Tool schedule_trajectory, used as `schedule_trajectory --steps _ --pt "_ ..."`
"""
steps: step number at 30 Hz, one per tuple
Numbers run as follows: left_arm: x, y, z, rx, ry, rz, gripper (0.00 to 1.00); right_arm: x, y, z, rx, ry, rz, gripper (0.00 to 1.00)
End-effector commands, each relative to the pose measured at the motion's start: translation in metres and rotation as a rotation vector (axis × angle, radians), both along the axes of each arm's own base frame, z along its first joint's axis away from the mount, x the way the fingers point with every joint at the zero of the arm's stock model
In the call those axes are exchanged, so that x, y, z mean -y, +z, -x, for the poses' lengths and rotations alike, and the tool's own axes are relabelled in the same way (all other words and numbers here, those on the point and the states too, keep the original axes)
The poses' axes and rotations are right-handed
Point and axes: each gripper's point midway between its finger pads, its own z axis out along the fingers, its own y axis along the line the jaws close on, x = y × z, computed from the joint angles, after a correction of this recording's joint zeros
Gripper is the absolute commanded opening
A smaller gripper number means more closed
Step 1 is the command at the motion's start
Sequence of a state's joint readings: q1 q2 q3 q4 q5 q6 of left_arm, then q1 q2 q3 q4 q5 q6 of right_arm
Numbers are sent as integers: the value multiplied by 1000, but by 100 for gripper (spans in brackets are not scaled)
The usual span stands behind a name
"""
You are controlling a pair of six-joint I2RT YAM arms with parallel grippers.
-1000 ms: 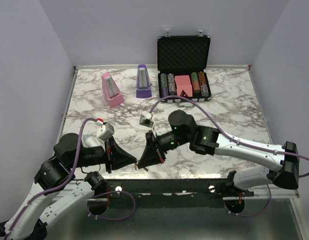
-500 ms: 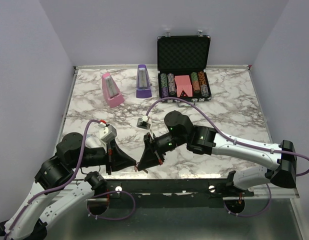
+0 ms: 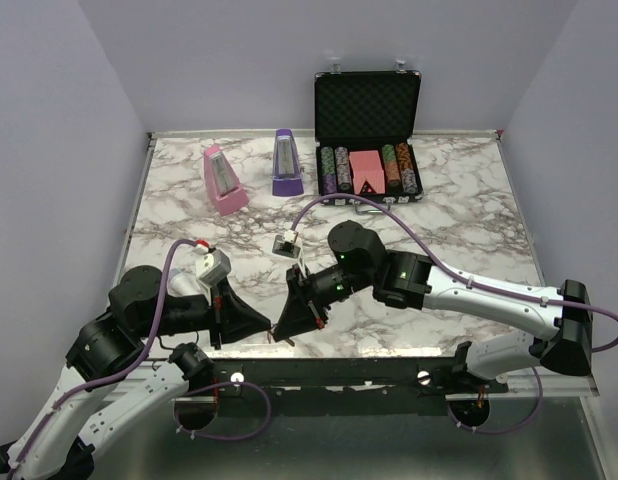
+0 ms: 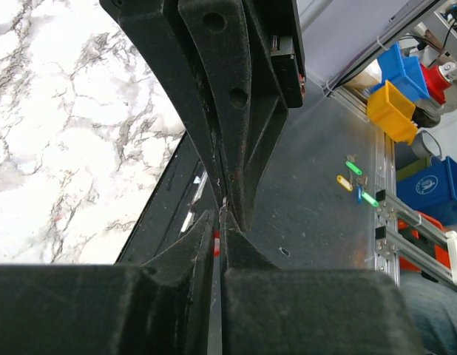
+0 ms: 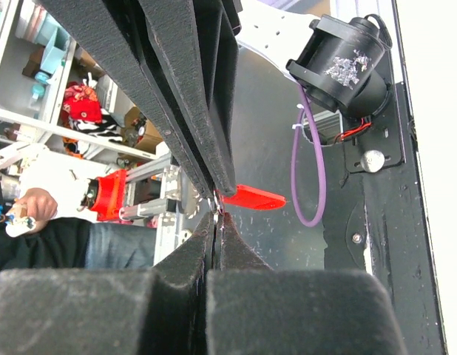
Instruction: Remove the keys from the keyring
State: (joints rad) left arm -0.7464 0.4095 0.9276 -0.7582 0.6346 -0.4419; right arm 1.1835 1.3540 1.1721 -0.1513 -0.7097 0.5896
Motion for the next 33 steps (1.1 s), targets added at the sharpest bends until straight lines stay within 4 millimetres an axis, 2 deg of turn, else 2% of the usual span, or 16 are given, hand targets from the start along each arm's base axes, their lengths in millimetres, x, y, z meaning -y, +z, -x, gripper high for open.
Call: schedule_trajectory --steps 1,9,17,22,33 --pt "-6 3 0 -6 37 -5 16 -3 36 1 52 7 -117 1" --pt "-6 14 0 1 48 29 39 -2 36 2 56 3 -120 1" --pt "-11 28 0 24 82 68 70 0 35 2 60 -4 -118 1" --pt "-14 39 4 42 80 100 73 2 36 2 63 -7 -120 1" --pt "-10 32 7 31 51 110 68 3 49 5 70 0 -146 1"
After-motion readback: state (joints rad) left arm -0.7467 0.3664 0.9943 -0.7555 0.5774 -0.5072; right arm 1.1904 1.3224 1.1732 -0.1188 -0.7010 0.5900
